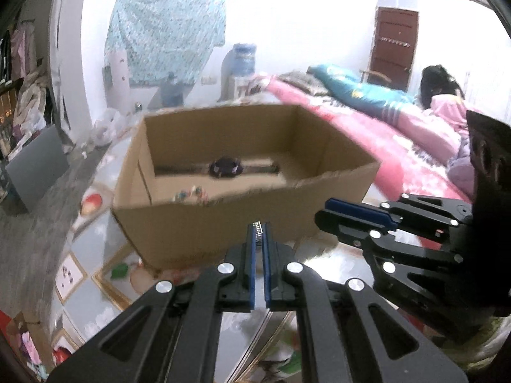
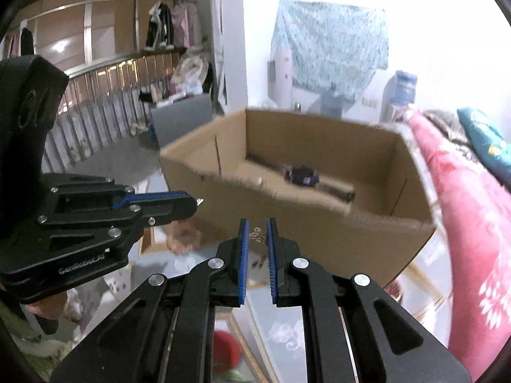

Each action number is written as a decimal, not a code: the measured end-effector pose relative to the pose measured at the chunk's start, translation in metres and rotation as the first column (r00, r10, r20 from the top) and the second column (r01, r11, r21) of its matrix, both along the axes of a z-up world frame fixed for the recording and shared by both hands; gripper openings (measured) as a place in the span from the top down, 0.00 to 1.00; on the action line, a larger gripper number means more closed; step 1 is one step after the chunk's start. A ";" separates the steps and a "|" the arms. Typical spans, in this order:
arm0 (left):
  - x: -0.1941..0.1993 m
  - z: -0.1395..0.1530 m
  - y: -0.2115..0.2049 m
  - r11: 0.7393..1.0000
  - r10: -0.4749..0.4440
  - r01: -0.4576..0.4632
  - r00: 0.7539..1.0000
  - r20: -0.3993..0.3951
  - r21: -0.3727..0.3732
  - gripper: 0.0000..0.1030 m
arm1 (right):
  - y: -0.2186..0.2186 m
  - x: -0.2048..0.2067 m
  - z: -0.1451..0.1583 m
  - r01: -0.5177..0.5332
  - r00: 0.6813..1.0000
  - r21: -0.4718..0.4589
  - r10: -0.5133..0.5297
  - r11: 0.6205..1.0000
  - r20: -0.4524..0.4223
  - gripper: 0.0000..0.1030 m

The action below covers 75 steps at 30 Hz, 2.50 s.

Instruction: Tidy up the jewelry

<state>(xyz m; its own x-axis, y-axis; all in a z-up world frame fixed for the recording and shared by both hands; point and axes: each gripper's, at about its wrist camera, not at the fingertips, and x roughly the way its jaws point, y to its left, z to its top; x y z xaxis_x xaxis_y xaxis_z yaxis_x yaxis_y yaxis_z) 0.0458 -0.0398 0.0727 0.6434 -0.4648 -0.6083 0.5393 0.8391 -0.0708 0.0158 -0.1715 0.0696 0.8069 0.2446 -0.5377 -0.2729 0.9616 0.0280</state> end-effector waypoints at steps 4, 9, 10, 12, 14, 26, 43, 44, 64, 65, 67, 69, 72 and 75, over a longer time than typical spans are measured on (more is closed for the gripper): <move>0.008 0.022 -0.007 1.000 -0.019 0.020 0.999 0.040 -0.023 0.97 | -0.009 0.008 0.017 0.010 0.999 0.035 -0.011 0.999 0.040 0.91; 0.036 0.035 -0.022 0.999 -0.036 0.037 0.999 0.038 -0.030 0.97 | -0.022 0.037 0.027 0.023 0.999 0.094 -0.027 0.995 0.040 0.91; 0.046 0.035 -0.027 0.999 -0.029 0.030 0.999 0.026 -0.026 0.97 | -0.026 0.045 0.027 0.022 0.999 0.116 -0.025 0.993 0.025 0.91; 0.062 0.033 -0.034 1.000 -0.018 0.018 1.000 0.015 -0.017 0.97 | -0.032 0.059 0.024 0.031 1.000 0.134 -0.030 0.990 -0.005 0.91; 0.075 0.029 -0.040 1.000 -0.009 0.009 1.000 0.006 -0.002 0.97 | -0.035 0.071 0.020 0.041 0.999 0.138 -0.036 0.990 -0.036 0.91; 0.129 -0.002 -0.061 0.996 0.061 -0.056 0.996 -0.068 0.076 0.93 | -0.040 0.115 0.000 0.077 0.986 0.124 -0.057 0.989 -0.158 0.87; 0.099 0.017 -0.048 0.997 0.072 -0.071 0.997 -0.026 0.039 0.80 | -0.053 0.089 0.026 0.047 0.997 0.186 -0.033 0.981 -0.076 0.71; 0.094 0.019 -0.046 0.997 0.072 -0.071 0.997 -0.023 0.032 0.80 | -0.053 0.084 0.028 0.041 0.997 0.191 -0.029 0.981 -0.065 0.70; 0.003 -0.012 -0.017 0.999 -0.048 0.048 0.996 -0.081 -0.006 0.77 | -0.112 0.002 -0.004 0.027 0.992 0.339 0.017 0.940 -0.126 0.69; 0.002 -0.019 -0.021 0.998 -0.057 0.058 0.994 -0.098 0.004 0.77 | -0.111 0.002 -0.011 0.033 0.988 0.342 0.020 0.939 -0.151 0.69; 0.002 -0.033 -0.028 0.997 -0.073 0.076 0.989 -0.132 0.019 0.77 | -0.106 0.003 -0.030 0.048 0.976 0.360 0.032 0.932 -0.214 0.69; 0.003 -0.045 -0.036 0.995 -0.083 0.089 0.985 -0.153 0.037 0.77 | -0.103 0.002 -0.044 0.062 0.965 0.373 0.040 0.926 -0.259 0.69; 0.010 -0.060 -0.047 0.993 -0.083 0.095 0.983 -0.164 0.066 0.77 | -0.095 0.003 -0.060 0.068 0.951 0.371 0.052 0.926 -0.305 0.71; 0.019 -0.073 -0.056 0.991 -0.076 0.093 0.982 -0.174 0.096 0.77 | -0.087 0.004 -0.065 0.056 0.947 0.370 0.068 0.927 -0.314 0.71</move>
